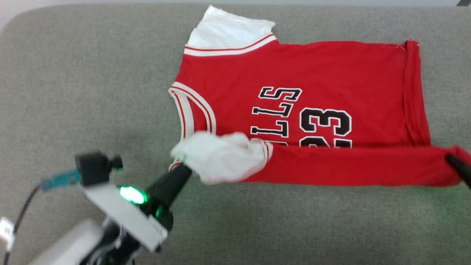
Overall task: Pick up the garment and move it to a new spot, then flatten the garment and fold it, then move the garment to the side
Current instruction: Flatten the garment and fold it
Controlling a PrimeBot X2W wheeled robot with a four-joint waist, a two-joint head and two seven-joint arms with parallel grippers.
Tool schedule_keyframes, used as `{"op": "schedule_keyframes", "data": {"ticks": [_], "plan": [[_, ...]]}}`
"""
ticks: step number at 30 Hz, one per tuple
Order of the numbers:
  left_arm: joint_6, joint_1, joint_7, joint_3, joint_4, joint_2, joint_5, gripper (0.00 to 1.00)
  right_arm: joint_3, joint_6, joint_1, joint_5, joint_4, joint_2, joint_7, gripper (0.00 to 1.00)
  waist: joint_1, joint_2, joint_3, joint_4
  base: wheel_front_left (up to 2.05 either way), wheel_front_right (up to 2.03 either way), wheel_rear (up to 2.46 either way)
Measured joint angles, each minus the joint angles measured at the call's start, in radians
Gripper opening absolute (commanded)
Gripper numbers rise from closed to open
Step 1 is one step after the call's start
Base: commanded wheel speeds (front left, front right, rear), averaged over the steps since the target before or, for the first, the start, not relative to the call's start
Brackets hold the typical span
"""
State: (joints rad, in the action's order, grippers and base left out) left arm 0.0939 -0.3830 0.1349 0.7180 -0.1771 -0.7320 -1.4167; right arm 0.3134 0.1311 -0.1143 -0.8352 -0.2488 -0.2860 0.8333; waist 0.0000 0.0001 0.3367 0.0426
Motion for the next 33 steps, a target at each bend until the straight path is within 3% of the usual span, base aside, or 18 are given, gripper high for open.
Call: {"op": "schedule_keyframes", "data": {"ticks": [9, 21, 22, 24, 27, 28, 29, 30, 31, 33], "plan": [[0.030, -0.230, -0.080, -0.023, 0.277, 0.098, -0.049, 0.00, -0.060, 0.000, -0.209, 0.057, 0.165, -0.015, -0.033, 0.00, 0.0000, -0.0001, 0.059, -0.003, 0.00, 0.00, 0.00], [0.038, -0.354, -0.060, 0.043, 0.549, 0.182, -0.002, 0.00, -0.126, 0.000, -0.236, 0.083, 0.279, -0.040, -0.122, 0.00, 0.0000, 0.0000, 0.134, -0.007, 0.00, 0.00, 0.00], [0.038, -0.363, -0.056, 0.053, 0.565, 0.184, 0.007, 0.02, -0.132, 0.000, -0.241, 0.083, 0.285, -0.042, -0.128, 0.00, -0.0001, -0.0001, 0.136, -0.009, 0.00, 0.00, 0.00], [0.038, -0.379, -0.054, 0.066, 0.591, 0.190, 0.018, 0.19, -0.145, 0.000, -0.246, 0.081, 0.293, -0.047, -0.138, 0.00, 0.0000, -0.0001, 0.138, -0.013, 0.00, 0.00, 0.00], [0.038, -0.401, -0.054, 0.095, 0.628, 0.194, 0.037, 0.27, -0.161, 0.000, -0.252, 0.080, 0.305, -0.053, -0.152, 0.00, 0.0000, 0.0000, 0.137, -0.016, 0.00, 0.00, 0.00], [0.039, -0.407, -0.054, 0.105, 0.639, 0.195, 0.041, 0.37, -0.166, 0.000, -0.253, 0.080, 0.309, -0.054, -0.156, 0.00, 0.0000, 0.0000, 0.135, -0.017, 0.00, 0.00, 0.00], [0.039, -0.413, -0.051, 0.117, 0.648, 0.195, 0.054, 0.54, -0.172, 0.000, -0.255, 0.080, 0.313, -0.055, -0.165, 0.00, 0.0000, 0.0000, 0.132, -0.018, 0.00, 0.00, 0.00], [0.039, -0.415, -0.043, 0.126, 0.653, 0.195, 0.063, 0.97, -0.175, 0.000, -0.255, 0.080, 0.315, -0.056, -0.178, 0.19, 0.0000, -0.0001, 0.128, -0.018, 0.00, 0.00, 0.00], [0.039, -0.416, -0.036, 0.128, 0.656, 0.194, 0.060, 1.00, -0.175, 0.000, -0.255, 0.079, 0.320, -0.055, -0.188, 0.40, 0.0000, 0.0000, 0.124, -0.018, 0.00, 0.00, 0.00], [0.039, -0.423, -0.034, 0.140, 0.661, 0.177, 0.066, 1.00, -0.174, 0.000, -0.254, 0.077, 0.326, -0.051, -0.203, 1.00, 0.0000, 0.0000, 0.112, -0.017, 0.00, 0.00, 0.00]]}}
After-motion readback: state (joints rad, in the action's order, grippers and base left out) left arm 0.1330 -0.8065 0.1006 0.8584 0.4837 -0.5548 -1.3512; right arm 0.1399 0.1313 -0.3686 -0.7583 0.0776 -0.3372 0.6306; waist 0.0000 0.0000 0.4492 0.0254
